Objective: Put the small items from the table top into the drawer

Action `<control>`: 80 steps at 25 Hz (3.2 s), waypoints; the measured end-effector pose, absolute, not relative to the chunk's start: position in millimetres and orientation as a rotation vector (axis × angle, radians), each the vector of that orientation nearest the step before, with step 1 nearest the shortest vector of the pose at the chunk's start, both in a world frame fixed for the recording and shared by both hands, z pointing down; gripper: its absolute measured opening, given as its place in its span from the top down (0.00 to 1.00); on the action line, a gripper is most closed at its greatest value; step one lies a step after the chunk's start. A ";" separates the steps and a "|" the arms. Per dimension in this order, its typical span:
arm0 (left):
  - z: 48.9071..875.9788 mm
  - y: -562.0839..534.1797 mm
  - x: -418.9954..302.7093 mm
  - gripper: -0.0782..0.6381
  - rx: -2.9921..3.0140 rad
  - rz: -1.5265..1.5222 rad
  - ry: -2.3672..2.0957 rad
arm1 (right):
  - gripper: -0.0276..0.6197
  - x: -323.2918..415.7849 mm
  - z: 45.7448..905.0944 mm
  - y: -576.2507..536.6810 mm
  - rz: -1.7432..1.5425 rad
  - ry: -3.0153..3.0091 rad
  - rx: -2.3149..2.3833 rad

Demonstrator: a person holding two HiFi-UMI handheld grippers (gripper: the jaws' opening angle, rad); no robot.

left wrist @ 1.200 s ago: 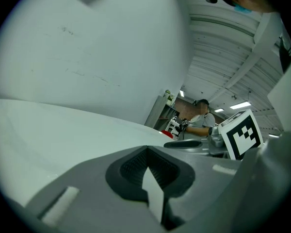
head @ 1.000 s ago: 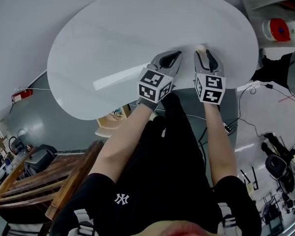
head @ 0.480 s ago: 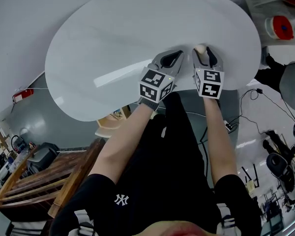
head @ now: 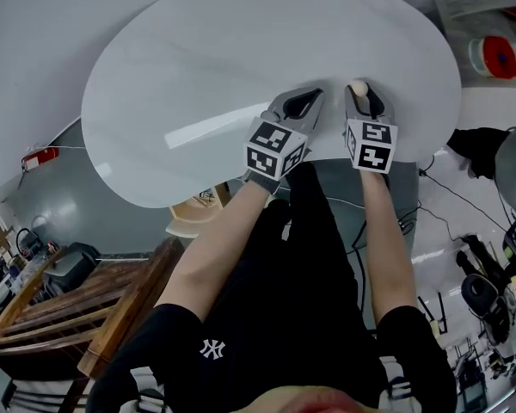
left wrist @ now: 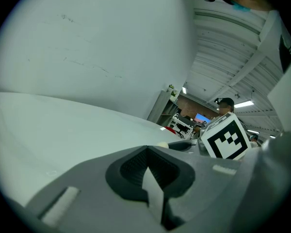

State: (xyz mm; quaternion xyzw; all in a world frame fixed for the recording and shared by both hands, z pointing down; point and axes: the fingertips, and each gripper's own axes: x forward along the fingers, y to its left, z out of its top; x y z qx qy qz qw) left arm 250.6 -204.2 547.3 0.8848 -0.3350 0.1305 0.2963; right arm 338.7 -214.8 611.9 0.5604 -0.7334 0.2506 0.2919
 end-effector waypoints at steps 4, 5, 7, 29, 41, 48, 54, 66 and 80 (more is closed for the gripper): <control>538.5 -198.4 241.9 0.89 2.354 0.337 -0.916 | 0.68 325.4 593.2 -212.6 0.655 -2.009 1.474; 536.5 -196.5 238.8 0.89 2.354 0.334 -0.923 | 0.68 319.9 588.8 -211.7 0.647 -2.023 1.465; 532.9 -193.4 231.5 0.89 2.353 0.326 -0.941 | 0.68 307.2 581.0 -210.1 0.631 -2.052 1.445; 478.9 -129.2 115.6 0.89 2.336 0.244 -1.166 | 0.69 166.4 508.9 -142.4 0.463 -2.234 1.211; 457.9 -72.4 21.5 0.89 2.252 0.195 -1.364 | 0.69 60.8 481.1 -82.0 0.368 -2.353 1.000; 445.4 -32.0 -27.7 0.89 2.188 0.158 -1.475 | 0.69 9.5 467.0 -41.8 0.314 -2.403 0.880; 447.1 6.9 -68.0 0.89 2.102 0.130 -1.582 | 0.69 -25.0 467.6 -6.0 0.287 -2.437 0.771; 477.8 89.0 -163.1 0.89 1.891 0.081 -1.763 | 0.68 -109.9 500.8 83.7 0.263 -2.499 0.484; 535.3 139.3 -215.8 0.89 1.748 0.059 -1.824 | 0.68 -161.1 594.0 147.5 0.254 -2.414 0.227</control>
